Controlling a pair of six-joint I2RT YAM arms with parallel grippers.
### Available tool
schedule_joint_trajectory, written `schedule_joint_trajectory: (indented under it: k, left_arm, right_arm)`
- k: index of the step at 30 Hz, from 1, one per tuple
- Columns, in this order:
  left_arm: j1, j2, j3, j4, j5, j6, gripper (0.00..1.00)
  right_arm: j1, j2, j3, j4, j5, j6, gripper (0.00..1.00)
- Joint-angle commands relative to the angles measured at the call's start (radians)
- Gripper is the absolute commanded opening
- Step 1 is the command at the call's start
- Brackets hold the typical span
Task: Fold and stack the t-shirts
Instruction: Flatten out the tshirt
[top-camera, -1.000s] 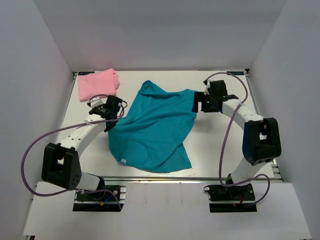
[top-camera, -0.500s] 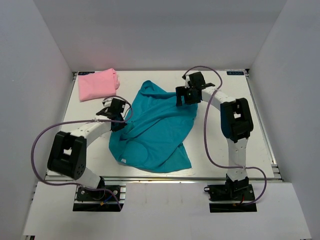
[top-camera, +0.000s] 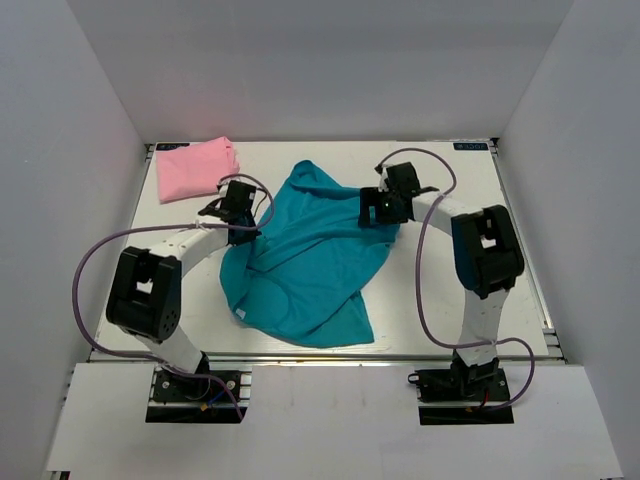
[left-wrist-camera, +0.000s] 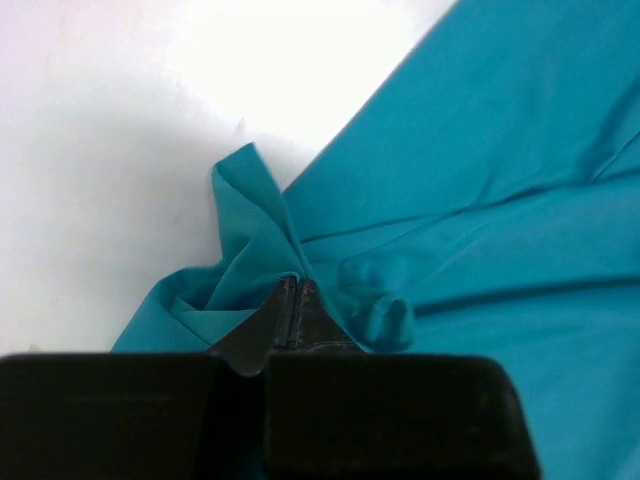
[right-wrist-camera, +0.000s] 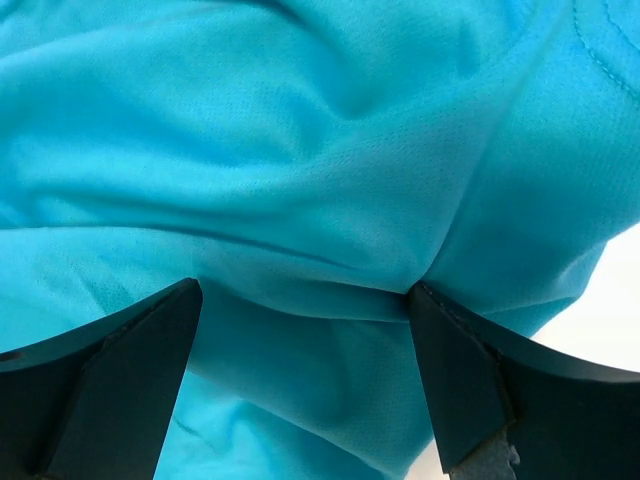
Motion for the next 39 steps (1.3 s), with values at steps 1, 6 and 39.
schedule_joint_trajectory:
  k: [1, 6, 39]
  left_arm:
    - [0.003, 0.058, 0.093, 0.051, 0.024, 0.054, 0.0]
    - [0.003, 0.204, 0.185, 0.086, 0.116, 0.099, 0.0]
    - [0.002, 0.129, 0.166, 0.163, 0.2, 0.147, 0.0]
  right_arm:
    - [-0.003, -0.085, -0.191, -0.061, 0.042, 0.075, 0.89]
    - [0.002, -0.323, -0.489, -0.084, 0.119, 0.262, 0.89]
    - [0.134, 0.083, 0.406, -0.21, 0.397, 0.168, 0.79]
